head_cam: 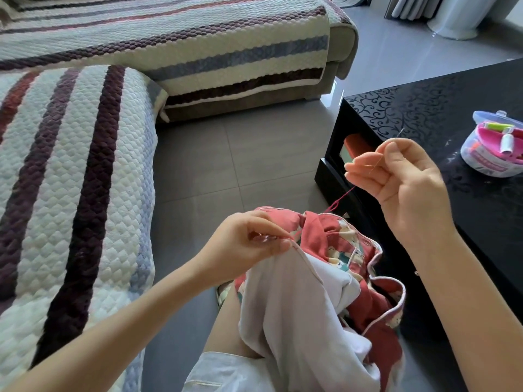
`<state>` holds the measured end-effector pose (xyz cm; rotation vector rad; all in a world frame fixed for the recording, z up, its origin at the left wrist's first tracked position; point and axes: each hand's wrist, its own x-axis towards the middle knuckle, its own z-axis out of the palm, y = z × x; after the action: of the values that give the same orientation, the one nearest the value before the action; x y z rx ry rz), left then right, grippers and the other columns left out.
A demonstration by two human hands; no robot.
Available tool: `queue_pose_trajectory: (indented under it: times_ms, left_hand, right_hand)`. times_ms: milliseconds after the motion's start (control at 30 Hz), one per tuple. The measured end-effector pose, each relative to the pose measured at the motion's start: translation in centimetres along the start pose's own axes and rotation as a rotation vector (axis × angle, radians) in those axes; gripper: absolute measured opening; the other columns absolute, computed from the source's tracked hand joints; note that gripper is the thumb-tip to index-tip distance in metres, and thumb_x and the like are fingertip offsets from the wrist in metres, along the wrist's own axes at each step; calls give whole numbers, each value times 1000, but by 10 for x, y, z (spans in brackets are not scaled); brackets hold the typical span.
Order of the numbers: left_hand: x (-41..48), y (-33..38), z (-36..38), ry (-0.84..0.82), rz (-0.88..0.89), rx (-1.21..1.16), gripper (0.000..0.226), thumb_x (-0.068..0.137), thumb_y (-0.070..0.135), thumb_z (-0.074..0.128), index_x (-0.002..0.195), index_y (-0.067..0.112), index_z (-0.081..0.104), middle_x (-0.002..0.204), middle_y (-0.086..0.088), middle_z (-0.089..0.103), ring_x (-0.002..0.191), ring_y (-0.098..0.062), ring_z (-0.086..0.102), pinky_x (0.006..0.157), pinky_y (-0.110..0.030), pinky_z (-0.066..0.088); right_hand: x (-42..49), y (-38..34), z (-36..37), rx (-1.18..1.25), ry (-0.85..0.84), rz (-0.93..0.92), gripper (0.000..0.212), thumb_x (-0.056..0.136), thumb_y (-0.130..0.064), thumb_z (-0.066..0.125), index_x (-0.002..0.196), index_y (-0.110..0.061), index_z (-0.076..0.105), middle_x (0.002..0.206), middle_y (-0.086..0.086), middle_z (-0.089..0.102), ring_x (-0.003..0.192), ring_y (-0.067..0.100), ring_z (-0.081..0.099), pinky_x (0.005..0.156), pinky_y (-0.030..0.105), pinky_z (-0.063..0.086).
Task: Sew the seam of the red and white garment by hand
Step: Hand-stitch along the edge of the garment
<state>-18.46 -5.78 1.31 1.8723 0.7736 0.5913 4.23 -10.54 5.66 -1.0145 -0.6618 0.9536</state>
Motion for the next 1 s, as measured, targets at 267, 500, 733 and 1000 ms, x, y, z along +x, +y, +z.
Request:
queue_pose_trajectory:
  times_ms: [267,500,733,1000]
  left_hand:
    - [-15,7,-16,-147,-304,-270,6,71,23,73,73,19,77,70,5,67,69,-6,59,67,-16,46]
    - [-28,15,-23,-205,-341,-320,5,72,20,74,69,17,74,70,2,62,70,-7,54,67,-16,42]
    - [-30,22,-24,-214,-309,-354,5,70,13,74,67,17,74,70,3,60,69,-9,53,66,-16,40]
    - [-30,26,-25,-236,-293,-310,14,63,29,79,71,18,75,76,1,62,76,-10,54,69,-18,41]
  right_hand:
    - [52,50,-36,-79,97,207,26,101,-7,37,79,-13,48,51,-5,43,45,7,35,48,18,27]
    - [70,55,-42,-543,175,8,25,97,-7,44,77,-19,55,46,-18,41,42,-1,35,44,12,27]
    - [-20,36,20,-720,-750,154,10,88,-19,65,90,-15,73,70,-3,66,66,1,57,61,15,41]
    - [-51,37,29,-552,-824,192,7,84,-17,64,78,-15,64,71,3,61,70,8,54,63,23,44]
